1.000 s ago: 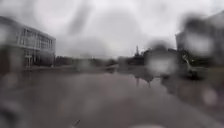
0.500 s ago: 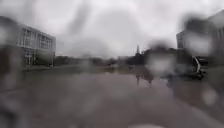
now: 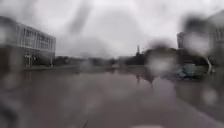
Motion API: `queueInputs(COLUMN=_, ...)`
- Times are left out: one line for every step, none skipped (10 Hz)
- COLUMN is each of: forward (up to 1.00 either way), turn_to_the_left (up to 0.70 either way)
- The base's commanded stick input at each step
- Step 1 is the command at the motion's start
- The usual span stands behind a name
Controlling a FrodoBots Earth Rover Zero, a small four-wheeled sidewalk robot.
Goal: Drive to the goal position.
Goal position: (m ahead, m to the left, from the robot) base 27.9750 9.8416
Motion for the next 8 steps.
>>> queueInputs(forward=1.0, turn_to_the_left=0.02)
queueInputs(forward=1.0, turn_to_the_left=0.02)
queueInputs(forward=1.0, turn_to_the_left=0.02)
queueInputs(forward=1.0, turn_to_the_left=0.02)
queueInputs(forward=1.0, turn_to_the_left=0.02)
queueInputs(forward=1.0, turn_to_the_left=0.02)
queueInputs(forward=1.0, turn_to_the_left=0.02)
queueInputs(forward=1.0, turn_to_the_left=0.02)
